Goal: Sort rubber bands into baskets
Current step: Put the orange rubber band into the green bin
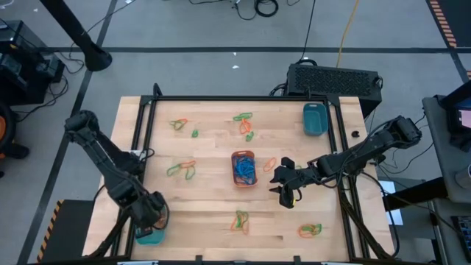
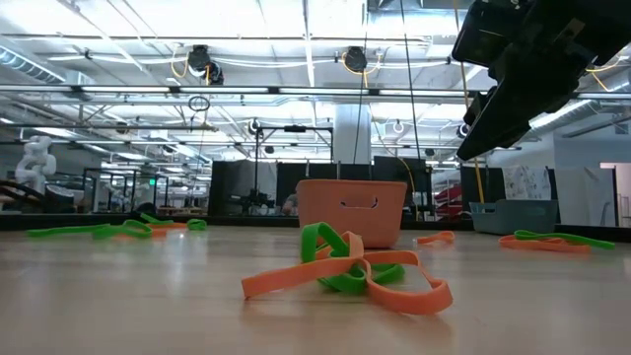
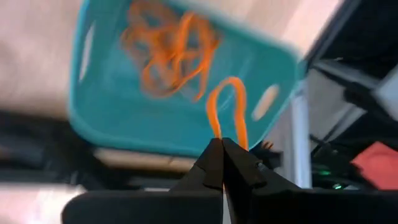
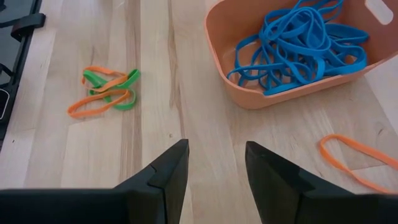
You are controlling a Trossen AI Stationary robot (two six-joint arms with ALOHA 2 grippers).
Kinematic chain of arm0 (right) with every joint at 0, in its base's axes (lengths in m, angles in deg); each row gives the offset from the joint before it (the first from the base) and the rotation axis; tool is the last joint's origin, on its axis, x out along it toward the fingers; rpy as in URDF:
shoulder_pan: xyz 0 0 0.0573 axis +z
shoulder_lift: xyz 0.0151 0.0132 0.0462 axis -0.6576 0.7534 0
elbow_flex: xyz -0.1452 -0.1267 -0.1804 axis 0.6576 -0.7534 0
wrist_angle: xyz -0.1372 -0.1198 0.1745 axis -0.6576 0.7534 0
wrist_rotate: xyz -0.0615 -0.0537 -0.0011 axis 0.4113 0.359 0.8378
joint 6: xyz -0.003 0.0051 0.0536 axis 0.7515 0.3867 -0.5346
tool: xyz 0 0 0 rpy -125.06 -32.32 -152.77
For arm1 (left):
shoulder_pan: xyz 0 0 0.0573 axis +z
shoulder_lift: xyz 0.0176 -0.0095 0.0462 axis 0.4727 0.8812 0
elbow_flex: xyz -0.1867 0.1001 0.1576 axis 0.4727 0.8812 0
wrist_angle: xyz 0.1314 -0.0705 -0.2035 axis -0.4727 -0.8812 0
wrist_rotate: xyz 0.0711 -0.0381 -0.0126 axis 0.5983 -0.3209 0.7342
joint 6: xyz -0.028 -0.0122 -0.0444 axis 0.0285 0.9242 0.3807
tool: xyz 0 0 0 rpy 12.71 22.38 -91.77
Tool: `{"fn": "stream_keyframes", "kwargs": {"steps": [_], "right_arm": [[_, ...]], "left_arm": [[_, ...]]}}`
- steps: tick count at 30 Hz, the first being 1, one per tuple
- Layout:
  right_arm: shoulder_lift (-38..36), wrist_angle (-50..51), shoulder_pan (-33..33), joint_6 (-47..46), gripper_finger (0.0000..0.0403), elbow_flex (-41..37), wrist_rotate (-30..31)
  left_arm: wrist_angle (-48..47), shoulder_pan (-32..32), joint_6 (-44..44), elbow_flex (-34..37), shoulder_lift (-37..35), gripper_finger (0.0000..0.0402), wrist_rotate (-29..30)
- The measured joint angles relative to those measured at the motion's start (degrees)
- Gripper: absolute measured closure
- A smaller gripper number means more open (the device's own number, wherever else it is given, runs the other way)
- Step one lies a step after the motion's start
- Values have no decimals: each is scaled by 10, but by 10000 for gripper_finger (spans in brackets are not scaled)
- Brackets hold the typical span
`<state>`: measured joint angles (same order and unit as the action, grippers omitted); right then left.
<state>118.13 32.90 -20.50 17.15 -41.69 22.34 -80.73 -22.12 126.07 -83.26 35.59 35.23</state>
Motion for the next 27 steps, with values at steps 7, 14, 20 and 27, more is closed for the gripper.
{"fn": "stream_keyframes", "kwargs": {"steps": [7,14,20,27], "right_arm": [[0,0,0,-1,252,0,0],[0,0,0,-1,252,0,0],[0,0,0,-1,252,0,0],[0,0,0,-1,252,0,0]], "left_arm": [[-72,-23,33,0,0,401,-9],[-65,-23,32,0,0,401,-2],[-66,-23,-9,0,0,384,90],[-71,-23,-18,0,0,378,103]]}}
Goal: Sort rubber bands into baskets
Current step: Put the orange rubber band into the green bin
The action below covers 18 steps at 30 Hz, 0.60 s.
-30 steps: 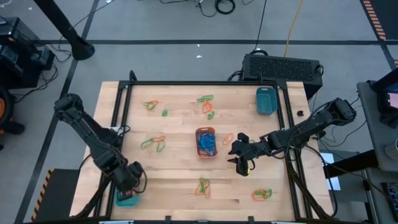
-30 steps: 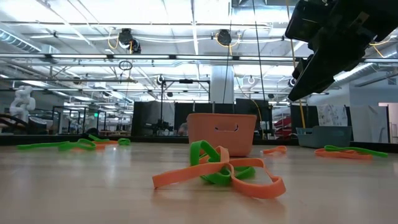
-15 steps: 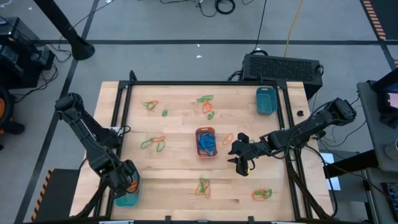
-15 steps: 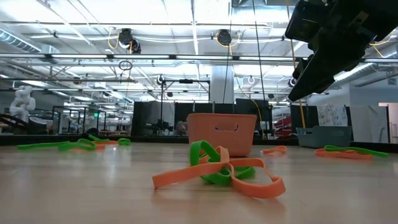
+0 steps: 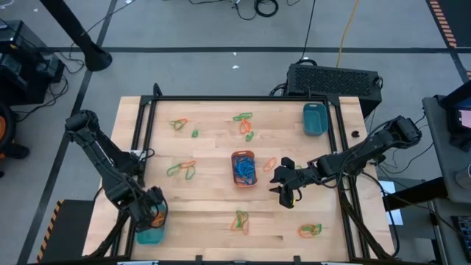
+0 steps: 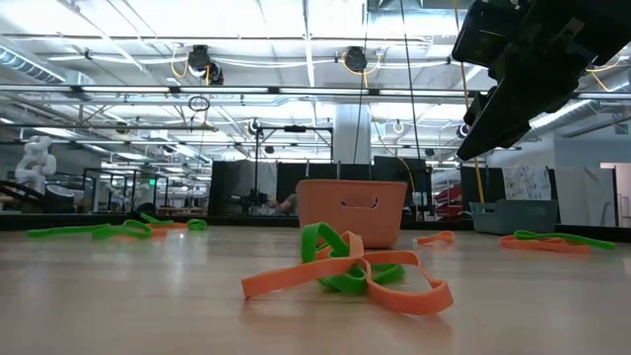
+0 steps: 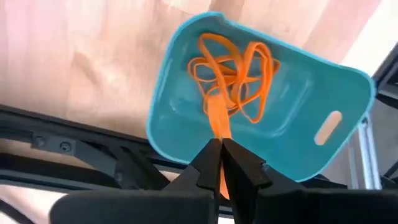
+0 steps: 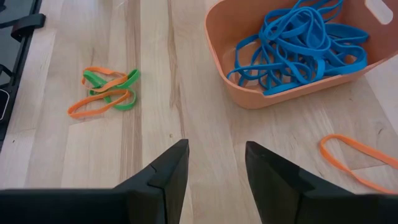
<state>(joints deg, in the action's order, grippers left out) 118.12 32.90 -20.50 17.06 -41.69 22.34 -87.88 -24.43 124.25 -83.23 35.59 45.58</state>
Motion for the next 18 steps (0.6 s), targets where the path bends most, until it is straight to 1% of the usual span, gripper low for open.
{"fn": "stream_keyframes", "kwargs": {"steps": [6,13,18], "right_arm": [[0,0,0,1,252,0,0],[0,0,0,1,252,0,0],[0,0,0,1,252,0,0]], "left_arm": [[-23,0,1,0,0,377,0],[-22,0,2,0,0,377,2],[-22,0,2,0,2,376,17]]}}
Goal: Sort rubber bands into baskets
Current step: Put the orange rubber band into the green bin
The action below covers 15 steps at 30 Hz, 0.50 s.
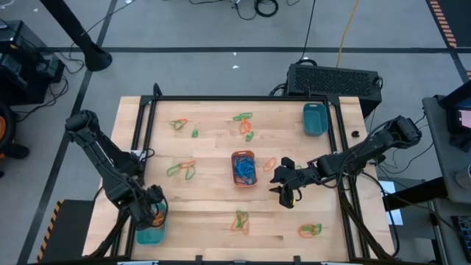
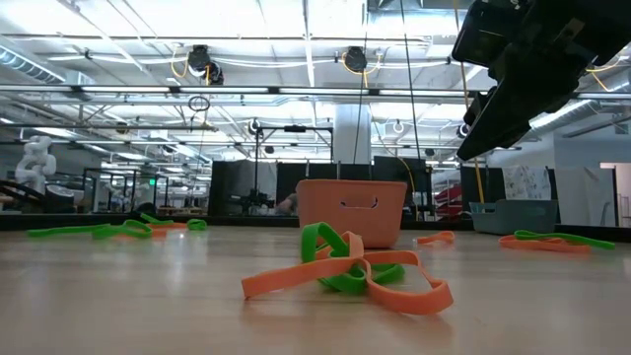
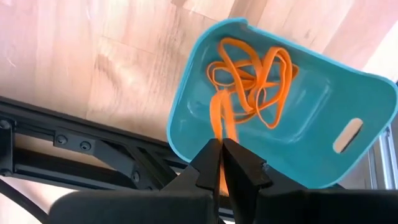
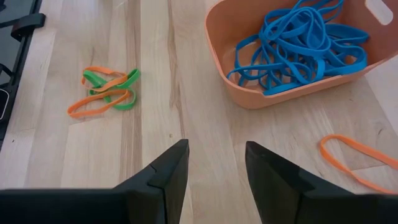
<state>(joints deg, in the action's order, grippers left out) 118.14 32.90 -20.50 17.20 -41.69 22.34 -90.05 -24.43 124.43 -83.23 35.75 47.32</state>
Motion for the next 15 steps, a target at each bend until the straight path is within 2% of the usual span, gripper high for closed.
{"fn": "stream_keyframes", "kwargs": {"steps": [4,11,15], "right_arm": [[0,0,0,0,252,0,0],[0,0,0,0,252,0,0],[0,0,0,0,252,0,0]], "left_arm": [[0,0,0,0,9,366,5],[-3,0,-1,0,19,316,5],[-2,5,-7,0,19,309,3]]}}
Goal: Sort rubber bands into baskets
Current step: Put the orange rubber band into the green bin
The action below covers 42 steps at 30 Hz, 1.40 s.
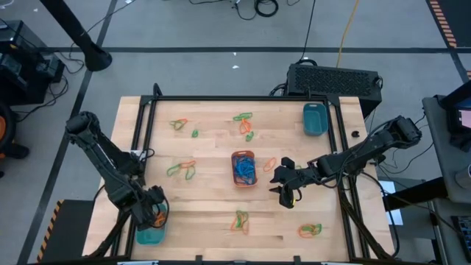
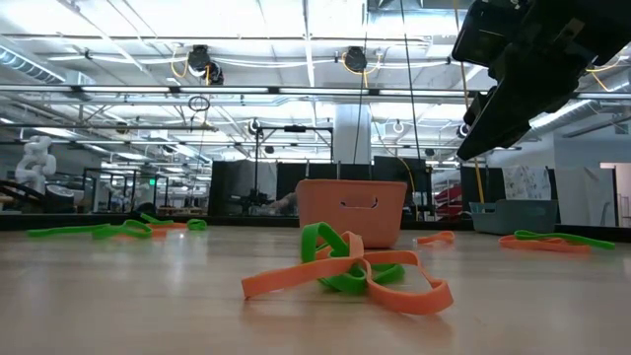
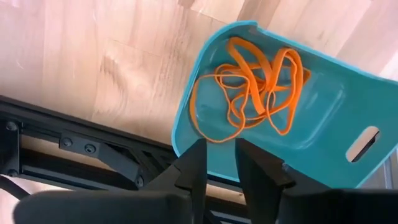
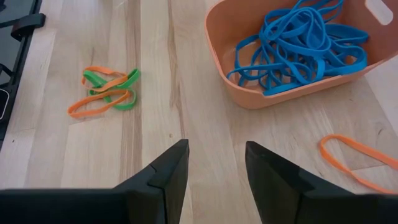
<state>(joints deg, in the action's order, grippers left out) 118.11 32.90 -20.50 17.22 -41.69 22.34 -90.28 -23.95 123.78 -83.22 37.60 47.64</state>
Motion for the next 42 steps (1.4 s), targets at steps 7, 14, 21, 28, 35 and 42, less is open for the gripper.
{"fn": "stream_keyframes", "kwargs": {"steps": [7,14,21,28,35,42], "right_arm": [[0,0,0,8,252,0,2],[0,-4,0,30,252,0,30],[0,-4,-16,52,252,0,101],[0,-1,-93,64,252,0,101],[4,-22,-237,115,252,0,56],[37,-124,-358,263,252,0,-73]], "left_arm": [[40,64,-162,-10,-3,308,179],[226,161,-509,-10,-3,308,535],[379,385,-724,-8,0,308,396],[544,592,-815,-7,13,308,210],[672,697,-771,-7,87,308,53],[758,701,-817,-7,94,308,3]]}}
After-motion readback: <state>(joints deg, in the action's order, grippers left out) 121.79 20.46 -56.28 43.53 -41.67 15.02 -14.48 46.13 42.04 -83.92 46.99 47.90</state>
